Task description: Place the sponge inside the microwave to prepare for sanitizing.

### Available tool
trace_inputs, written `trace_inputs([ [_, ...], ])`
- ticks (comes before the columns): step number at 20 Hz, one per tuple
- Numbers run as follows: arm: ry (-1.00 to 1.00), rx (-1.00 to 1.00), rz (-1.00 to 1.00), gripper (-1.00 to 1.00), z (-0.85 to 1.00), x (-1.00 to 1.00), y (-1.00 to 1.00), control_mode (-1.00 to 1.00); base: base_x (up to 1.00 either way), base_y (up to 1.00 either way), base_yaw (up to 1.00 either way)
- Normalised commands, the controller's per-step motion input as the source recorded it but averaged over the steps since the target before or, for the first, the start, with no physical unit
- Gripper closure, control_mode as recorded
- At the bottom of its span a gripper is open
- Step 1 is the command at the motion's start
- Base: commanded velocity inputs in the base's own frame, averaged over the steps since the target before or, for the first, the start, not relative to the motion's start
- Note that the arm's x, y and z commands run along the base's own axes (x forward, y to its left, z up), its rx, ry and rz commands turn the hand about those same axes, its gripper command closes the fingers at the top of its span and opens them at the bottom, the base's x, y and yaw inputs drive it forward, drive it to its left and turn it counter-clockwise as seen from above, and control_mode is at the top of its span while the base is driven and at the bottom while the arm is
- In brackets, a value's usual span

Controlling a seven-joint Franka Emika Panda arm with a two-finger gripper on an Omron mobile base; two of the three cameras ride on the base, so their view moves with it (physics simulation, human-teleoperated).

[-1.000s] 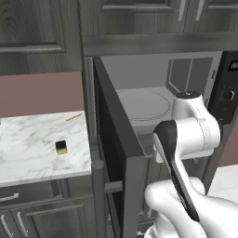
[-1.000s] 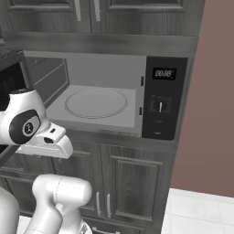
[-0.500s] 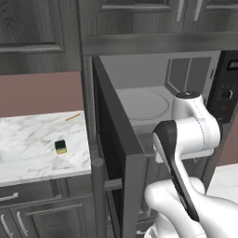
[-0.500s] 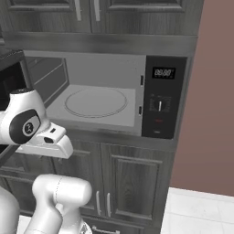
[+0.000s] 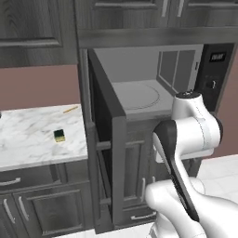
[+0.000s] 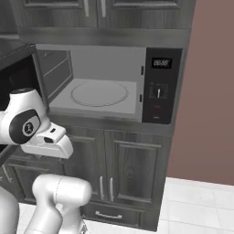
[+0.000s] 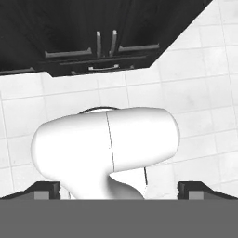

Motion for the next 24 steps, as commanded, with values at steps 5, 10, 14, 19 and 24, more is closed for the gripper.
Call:
trace_inputs([
  [5, 0.0, 0.0, 0.0, -1.0, 0.0, 0.0, 0.0, 1.0, -0.49, 0.0, -0.03],
  [10, 0.0, 0.0, 0.0, -1.0, 0.0, 0.0, 0.0, 1.0, -0.53, 0.0, -0.02],
  [14, 0.0, 0.0, 0.0, -1.0, 0.0, 0.0, 0.0, 1.0, -0.81, 0.21, 0.0],
  [19, 0.0, 0.0, 0.0, -1.0, 0.0, 0.0, 0.0, 1.0, -0.56, 0.43, 0.0],
  [24, 0.0, 0.0, 0.0, -1.0, 0.0, 0.0, 0.0, 1.0, -0.2, 0.64, 0.0],
])
